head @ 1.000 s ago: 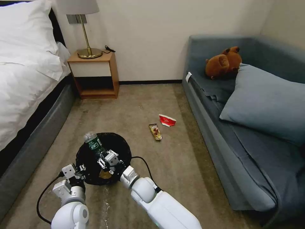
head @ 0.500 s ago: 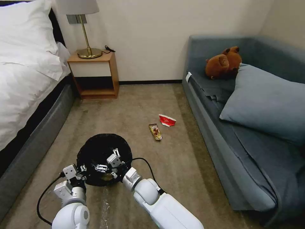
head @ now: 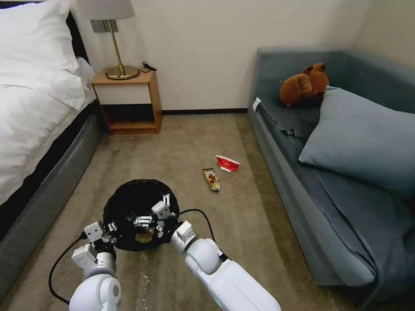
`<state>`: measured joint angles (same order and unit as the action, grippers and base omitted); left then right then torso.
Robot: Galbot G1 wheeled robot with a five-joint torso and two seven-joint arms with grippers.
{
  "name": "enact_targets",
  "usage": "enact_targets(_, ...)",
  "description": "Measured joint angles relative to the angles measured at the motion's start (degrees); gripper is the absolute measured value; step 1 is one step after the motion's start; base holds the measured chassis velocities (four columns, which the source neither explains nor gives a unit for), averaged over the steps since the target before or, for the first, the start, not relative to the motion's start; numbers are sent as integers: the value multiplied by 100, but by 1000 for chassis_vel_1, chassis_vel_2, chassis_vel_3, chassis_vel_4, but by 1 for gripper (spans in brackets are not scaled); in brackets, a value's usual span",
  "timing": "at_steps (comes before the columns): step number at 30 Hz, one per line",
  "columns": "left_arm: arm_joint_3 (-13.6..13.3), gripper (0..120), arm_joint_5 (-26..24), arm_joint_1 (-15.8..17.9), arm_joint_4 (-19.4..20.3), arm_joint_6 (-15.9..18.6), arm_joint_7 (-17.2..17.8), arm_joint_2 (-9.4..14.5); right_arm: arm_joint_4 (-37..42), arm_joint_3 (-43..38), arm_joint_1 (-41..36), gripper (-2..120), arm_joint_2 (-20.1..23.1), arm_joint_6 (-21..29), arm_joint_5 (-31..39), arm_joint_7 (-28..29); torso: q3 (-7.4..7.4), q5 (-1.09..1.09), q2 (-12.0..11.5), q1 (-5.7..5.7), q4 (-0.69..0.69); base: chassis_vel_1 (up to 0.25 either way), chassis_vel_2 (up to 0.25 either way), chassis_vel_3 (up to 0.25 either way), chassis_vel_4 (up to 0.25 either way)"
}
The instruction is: Pick up the trash bin, then pick up the garbage on the floor and place it into the trash bin.
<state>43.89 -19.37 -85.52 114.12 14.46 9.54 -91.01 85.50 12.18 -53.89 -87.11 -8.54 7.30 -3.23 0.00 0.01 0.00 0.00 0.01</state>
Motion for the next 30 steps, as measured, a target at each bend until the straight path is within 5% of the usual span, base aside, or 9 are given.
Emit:
enact_targets(9, 52, 3, -230, 107, -142, -23, -109, 354, 1227, -1349, -777, 100, 324, 517, 97, 489, 0, 0, 0, 0, -2, 0, 0, 0, 0)
enact_targets(20, 181, 3, -619, 40, -278, -141, -335, 871, 2035, -2656, -2087, 100, 385, 309, -53, 884, 0, 0, 0, 0, -1, 0, 0, 0, 0)
enact_targets(30, 353, 3, -723, -20, -446, -157, -473, 1106, 1945, -2983, -2562, 100, 222, -151, 212, 624, 0, -1, 0, 0, 0, 0, 0, 0, 0)
